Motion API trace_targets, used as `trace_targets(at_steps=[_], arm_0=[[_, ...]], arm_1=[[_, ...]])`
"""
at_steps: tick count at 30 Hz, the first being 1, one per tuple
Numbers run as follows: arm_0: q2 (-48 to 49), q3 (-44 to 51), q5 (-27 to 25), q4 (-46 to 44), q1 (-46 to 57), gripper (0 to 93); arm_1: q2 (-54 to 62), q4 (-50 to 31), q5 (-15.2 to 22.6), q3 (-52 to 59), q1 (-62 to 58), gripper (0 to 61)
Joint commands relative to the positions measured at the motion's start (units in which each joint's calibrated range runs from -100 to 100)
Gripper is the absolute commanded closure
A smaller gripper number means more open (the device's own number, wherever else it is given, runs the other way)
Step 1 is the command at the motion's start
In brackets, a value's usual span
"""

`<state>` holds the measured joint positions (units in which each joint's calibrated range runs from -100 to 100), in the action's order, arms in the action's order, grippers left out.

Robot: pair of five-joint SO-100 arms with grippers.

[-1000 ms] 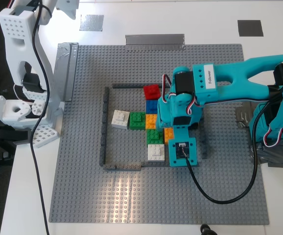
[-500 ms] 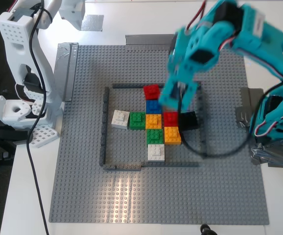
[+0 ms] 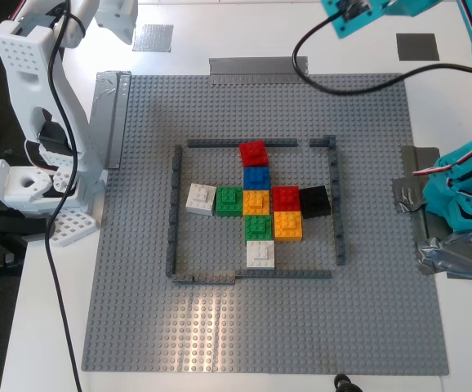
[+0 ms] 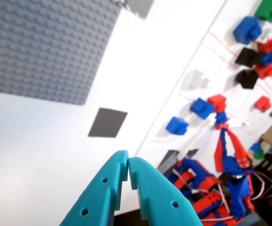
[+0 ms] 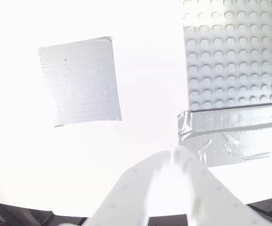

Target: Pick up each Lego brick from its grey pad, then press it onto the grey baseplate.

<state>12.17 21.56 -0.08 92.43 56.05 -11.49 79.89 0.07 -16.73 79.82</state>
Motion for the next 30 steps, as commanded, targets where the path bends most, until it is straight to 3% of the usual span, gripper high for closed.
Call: trace_targets(at_steps=[1,17,30], arm_0=[[-2.0,1.3,2.2,-3.5,7.8,92.7],[-18.4,1.3,2.4,-6.0,21.7,92.7],[-19.0,1.3,2.0,-5.3,21.5,92.7]], arm_1=[[4.4,0.5,-0.3,-4.4,0.0,61.2],[5.1,1.8,0.0,-3.7,-0.5,61.2],[5.6,1.0,-0.2,-3.1,0.2,61.2]])
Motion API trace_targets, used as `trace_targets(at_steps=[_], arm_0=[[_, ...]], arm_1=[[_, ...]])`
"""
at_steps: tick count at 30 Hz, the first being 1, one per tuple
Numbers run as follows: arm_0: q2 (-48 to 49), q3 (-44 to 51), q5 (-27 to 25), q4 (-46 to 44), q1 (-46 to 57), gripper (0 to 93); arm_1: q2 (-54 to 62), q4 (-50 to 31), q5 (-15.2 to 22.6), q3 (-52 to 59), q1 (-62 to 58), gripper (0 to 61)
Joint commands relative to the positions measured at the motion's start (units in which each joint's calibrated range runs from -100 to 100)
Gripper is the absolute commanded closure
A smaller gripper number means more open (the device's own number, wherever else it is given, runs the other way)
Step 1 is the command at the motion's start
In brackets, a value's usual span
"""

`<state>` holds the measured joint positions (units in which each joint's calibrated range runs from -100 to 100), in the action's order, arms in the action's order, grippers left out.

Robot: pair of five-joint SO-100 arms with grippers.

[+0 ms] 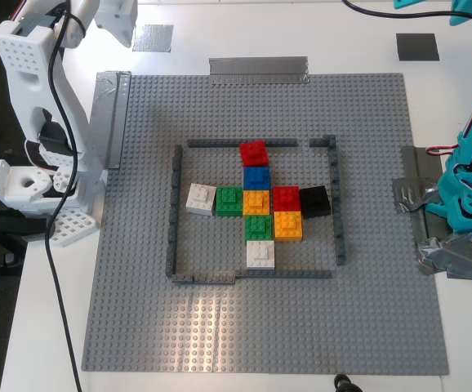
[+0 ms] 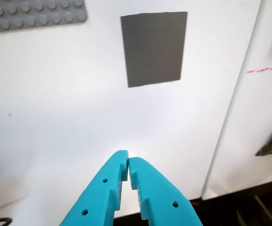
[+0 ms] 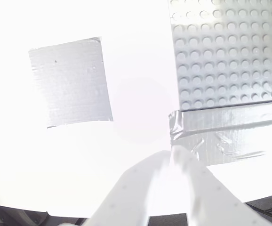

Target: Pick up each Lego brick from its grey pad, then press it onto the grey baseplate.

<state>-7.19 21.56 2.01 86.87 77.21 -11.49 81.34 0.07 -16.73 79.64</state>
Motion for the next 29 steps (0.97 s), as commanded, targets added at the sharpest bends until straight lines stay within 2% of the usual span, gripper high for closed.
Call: trace_targets(at_steps=[1,9,15,20,29], arm_0=[[0.5,1.3,-0.1,0.3,0.4,92.7],[0.8,1.3,0.3,0.4,0.4,92.7],[3.8,0.9,0.3,0.5,0.4,92.7],[3.9,-0.7,0.3,4.3,0.4,92.7],[4.0,0.0,-0.1,1.8,0.5,92.7]], arm_1=[[5.8,-0.6,-0.2,-3.0,0.3,61.2],[11.6,-8.1,-0.3,6.1,-0.2,61.2],[11.9,-8.3,-0.3,6.7,-0.5,61.2],[11.6,-8.0,-0.2,5.9,-0.5,61.2],[9.9,-5.9,-0.3,2.1,-0.5,61.2]])
